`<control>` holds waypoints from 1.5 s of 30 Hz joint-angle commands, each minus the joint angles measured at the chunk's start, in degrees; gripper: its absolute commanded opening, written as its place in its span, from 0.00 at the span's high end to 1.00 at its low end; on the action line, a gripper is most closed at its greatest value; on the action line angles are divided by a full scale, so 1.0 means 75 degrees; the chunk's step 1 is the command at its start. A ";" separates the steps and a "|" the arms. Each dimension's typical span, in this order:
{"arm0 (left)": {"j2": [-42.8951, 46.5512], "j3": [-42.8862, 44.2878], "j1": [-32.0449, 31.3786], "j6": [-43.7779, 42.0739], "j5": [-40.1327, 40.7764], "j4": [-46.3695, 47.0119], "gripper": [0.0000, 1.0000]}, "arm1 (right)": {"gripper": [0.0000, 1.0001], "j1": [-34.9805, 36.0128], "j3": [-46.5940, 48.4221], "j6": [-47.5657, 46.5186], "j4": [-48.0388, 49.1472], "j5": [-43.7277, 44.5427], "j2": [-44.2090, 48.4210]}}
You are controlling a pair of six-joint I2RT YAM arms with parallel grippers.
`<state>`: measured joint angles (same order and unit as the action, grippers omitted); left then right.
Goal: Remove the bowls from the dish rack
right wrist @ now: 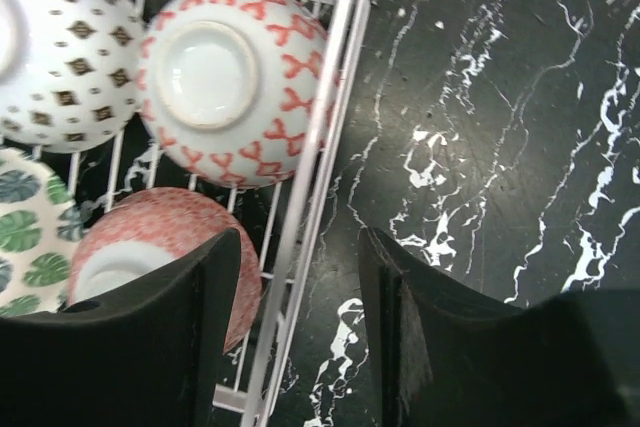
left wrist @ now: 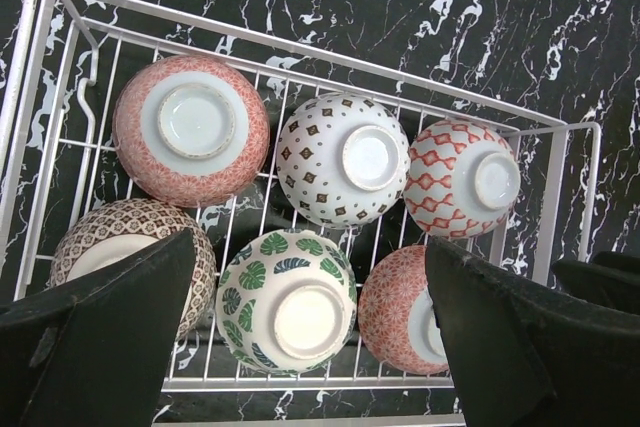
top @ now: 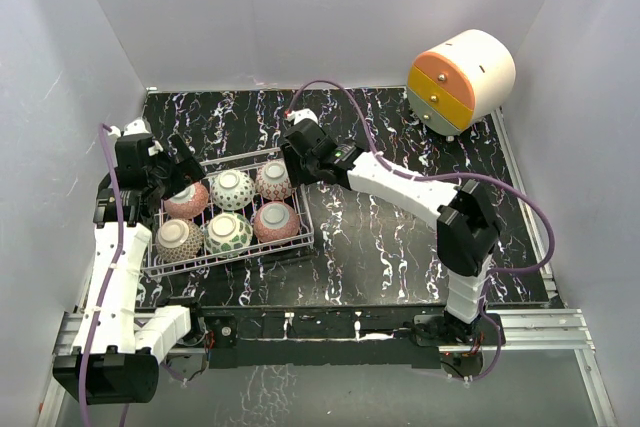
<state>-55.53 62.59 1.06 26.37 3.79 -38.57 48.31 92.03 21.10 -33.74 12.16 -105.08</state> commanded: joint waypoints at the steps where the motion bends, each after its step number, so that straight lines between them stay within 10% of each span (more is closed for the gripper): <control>1: 0.0197 0.0218 0.0039 -0.0154 0.0174 -0.0276 0.03 | 0.52 -0.0090 0.0269 0.0118 0.0146 0.0683 0.0037; 18: 0.0178 0.0018 0.0035 -0.0117 0.0233 -0.0148 0.03 | 0.92 -0.0812 -0.0048 0.0514 0.0211 0.0602 0.0315; 45: -0.0079 -0.0540 0.0038 -0.0045 -0.0688 0.0599 0.03 | 0.90 -0.3383 -0.1338 -0.0039 0.0231 0.0374 0.1946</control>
<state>-56.12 60.55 1.06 26.17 2.66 -36.47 24.10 80.84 21.89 -36.29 10.79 -95.88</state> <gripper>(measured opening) 0.969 0.100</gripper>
